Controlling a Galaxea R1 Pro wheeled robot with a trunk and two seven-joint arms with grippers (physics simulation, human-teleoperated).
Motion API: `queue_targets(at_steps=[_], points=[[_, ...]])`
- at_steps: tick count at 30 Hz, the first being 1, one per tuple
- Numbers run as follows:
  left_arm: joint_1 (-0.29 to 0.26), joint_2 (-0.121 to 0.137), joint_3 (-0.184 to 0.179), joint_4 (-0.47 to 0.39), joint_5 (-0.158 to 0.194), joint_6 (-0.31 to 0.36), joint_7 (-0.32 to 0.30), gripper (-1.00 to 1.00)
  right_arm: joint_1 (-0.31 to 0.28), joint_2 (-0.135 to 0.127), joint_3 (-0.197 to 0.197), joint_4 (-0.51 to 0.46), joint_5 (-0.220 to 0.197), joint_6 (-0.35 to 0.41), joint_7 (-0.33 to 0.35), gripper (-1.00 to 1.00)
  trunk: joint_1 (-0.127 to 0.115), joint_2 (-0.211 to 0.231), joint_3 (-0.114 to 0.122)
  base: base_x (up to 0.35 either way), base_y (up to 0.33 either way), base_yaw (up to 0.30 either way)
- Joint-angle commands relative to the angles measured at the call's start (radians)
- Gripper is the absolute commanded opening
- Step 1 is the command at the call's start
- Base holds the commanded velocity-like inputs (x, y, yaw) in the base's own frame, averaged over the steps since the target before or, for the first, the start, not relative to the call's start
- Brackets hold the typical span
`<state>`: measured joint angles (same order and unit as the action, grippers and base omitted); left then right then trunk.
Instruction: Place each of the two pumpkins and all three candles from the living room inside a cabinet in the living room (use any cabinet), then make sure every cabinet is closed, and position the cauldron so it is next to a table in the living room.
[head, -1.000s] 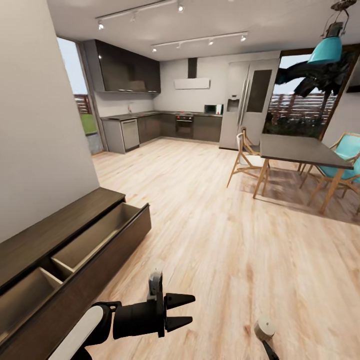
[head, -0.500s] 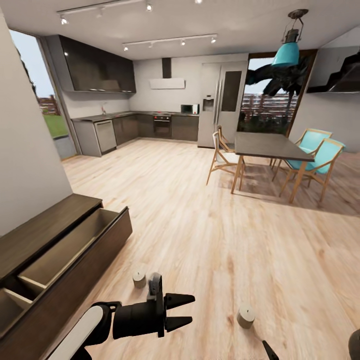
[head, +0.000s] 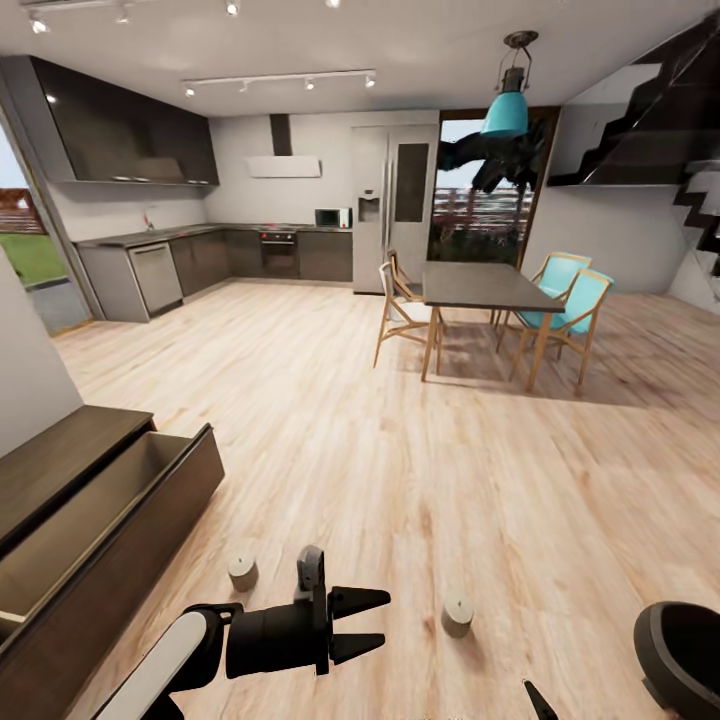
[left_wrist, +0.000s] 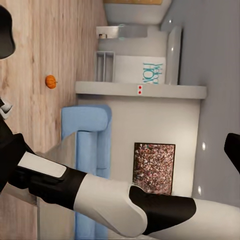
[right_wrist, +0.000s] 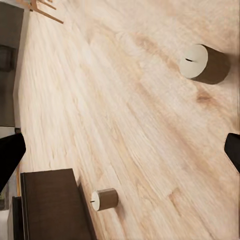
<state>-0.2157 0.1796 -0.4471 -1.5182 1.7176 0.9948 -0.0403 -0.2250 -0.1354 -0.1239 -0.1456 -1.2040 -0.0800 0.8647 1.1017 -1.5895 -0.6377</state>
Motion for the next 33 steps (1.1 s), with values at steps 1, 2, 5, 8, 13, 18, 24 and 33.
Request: queue_targets(at_steps=[1, 2, 5, 8, 13, 18, 24, 33], points=[[-0.001, 0.0, -0.001, 0.001, -0.003, 0.001, -0.004, 1.0, -0.001, 0.0, -0.008, 0.001, 0.009, -0.004, 0.004, 1.0, 0.0, 0.0, -0.001, 0.0, 0.0, -0.286], [-0.001, 0.001, -0.001, 0.001, -0.003, 0.001, -0.004, 1.0, -0.001, 0.0, -0.008, 0.001, 0.009, -0.004, 0.004, 1.0, 0.0, 0.0, -0.001, 0.0, 0.0, -0.286], [-0.001, 0.0, -0.001, 0.002, -0.003, 0.001, -0.004, 1.0, -0.001, 0.0, -0.008, 0.001, 0.009, -0.004, 0.004, 1.0, 0.0, 0.0, -0.001, 0.0, 0.0, -0.286], [-0.001, 0.001, -0.001, 0.002, -0.003, 0.001, -0.003, 1.0, -0.001, 0.0, -0.008, 0.001, 0.009, -0.006, 0.002, 1.0, 0.0, 0.0, -0.001, 0.0, 0.0, -0.286], [-0.001, 0.0, -0.001, 0.002, -0.003, 0.0, -0.003, 1.0, -0.001, 0.001, -0.008, 0.001, 0.009, -0.028, 0.002, 1.0, 0.0, 0.0, -0.001, 0.0, 0.0, -0.286], [-0.001, 0.0, 0.0, 0.001, -0.004, 0.0, -0.002, 1.0, -0.001, 0.0, -0.006, 0.001, 0.009, -0.031, 0.003, 1.0, 0.0, 0.0, -0.001, 0.0, 0.0, -0.286], [-0.001, 0.002, 0.001, 0.001, -0.009, -0.001, -0.001, 1.0, -0.001, 0.001, -0.002, -0.001, 0.012, -0.029, 0.003, 1.0, 0.0, 0.0, -0.001, 0.011, 0.0, -0.251], [-0.001, 0.005, 0.008, 0.0, -0.039, -0.001, 0.003, 1.0, -0.002, -0.002, 0.021, -0.018, 0.036, 0.015, -0.069, 1.0, 0.0, 0.0, -0.001, 0.253, 0.0, -0.031]])
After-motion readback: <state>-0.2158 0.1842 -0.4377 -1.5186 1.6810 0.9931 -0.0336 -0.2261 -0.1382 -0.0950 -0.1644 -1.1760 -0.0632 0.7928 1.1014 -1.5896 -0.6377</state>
